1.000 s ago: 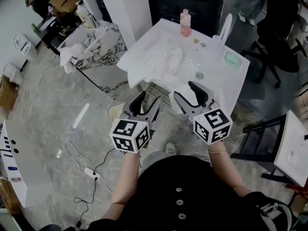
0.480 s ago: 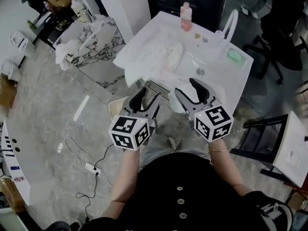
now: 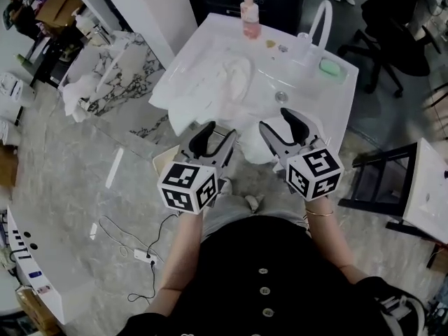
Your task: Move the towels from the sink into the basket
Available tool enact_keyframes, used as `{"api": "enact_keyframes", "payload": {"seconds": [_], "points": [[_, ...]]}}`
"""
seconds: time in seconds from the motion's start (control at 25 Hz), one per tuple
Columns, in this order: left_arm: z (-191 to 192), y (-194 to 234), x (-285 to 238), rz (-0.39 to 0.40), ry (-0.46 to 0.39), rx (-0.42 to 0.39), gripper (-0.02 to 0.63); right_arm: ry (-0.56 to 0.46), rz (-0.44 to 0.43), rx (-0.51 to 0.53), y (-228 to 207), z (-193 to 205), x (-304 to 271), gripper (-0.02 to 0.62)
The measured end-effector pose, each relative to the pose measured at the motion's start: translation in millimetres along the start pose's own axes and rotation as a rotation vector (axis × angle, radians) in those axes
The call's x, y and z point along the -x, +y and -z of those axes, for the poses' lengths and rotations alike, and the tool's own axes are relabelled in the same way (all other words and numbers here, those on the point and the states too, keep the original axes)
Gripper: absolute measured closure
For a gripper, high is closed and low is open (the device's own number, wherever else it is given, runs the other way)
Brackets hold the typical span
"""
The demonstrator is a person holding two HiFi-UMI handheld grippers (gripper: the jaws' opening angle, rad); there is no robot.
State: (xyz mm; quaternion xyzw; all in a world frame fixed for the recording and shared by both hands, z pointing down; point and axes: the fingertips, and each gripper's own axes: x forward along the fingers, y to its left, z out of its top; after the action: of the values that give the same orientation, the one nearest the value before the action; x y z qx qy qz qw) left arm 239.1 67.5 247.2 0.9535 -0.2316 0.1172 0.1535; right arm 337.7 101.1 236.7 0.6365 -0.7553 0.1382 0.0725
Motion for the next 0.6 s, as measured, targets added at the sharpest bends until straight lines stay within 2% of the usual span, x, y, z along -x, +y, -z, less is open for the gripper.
{"api": "enact_keyframes", "payload": {"seconds": [0.6], "points": [[4.9, -22.5, -62.6, 0.255, 0.102, -0.048, 0.394, 0.051, 0.28, -0.089, -58.7, 28.1, 24.5, 0.357]]}}
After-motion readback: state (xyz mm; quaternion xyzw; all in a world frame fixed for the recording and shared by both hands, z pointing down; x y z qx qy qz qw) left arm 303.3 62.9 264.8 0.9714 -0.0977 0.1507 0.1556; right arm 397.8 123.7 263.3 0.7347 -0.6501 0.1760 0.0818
